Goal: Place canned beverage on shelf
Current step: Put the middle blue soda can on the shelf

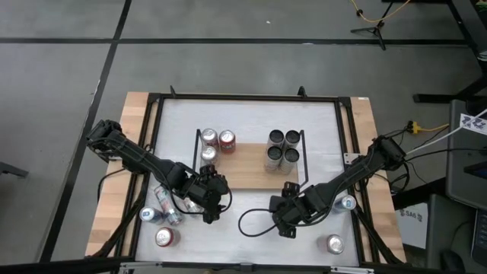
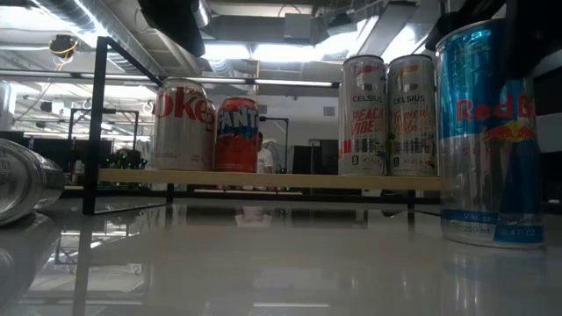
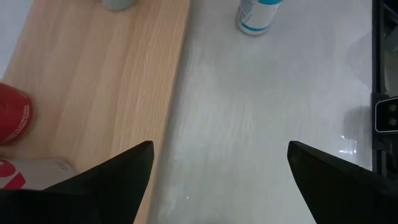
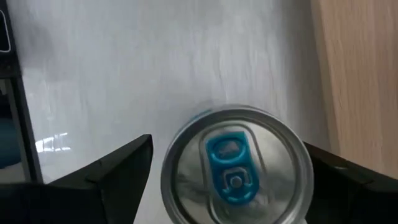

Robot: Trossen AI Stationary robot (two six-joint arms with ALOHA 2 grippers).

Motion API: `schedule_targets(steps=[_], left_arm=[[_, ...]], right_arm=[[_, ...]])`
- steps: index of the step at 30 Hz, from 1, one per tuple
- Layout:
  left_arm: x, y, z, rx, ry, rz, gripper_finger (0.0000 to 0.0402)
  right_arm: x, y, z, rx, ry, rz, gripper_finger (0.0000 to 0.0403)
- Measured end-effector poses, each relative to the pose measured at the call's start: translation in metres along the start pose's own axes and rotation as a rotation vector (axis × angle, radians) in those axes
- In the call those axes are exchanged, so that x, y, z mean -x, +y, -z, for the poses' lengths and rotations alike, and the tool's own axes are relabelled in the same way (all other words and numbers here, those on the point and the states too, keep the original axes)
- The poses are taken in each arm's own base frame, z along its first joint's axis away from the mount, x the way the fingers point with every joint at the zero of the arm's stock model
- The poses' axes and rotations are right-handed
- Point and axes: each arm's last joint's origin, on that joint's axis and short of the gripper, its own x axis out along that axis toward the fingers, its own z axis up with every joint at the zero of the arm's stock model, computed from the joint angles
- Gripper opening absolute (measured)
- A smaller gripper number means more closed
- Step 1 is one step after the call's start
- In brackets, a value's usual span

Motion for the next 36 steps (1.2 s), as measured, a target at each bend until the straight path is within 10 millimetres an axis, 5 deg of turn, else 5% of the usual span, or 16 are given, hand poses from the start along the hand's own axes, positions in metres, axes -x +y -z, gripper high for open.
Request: schedule_targets(steps=[15, 36], left_arm=[[0.000, 0.001, 0.000, 0.000, -0.012, -0.018, 0.0363], [0.000, 0.001, 0.000, -0.004, -0.013, -0.020, 0.0363]], right_arm=[[0.001, 0.002, 0.000, -0.001, 0.023, -0.043, 0.0233], [0.003, 0.008, -0.014, -0.028, 0.001, -0.240, 0.0232]])
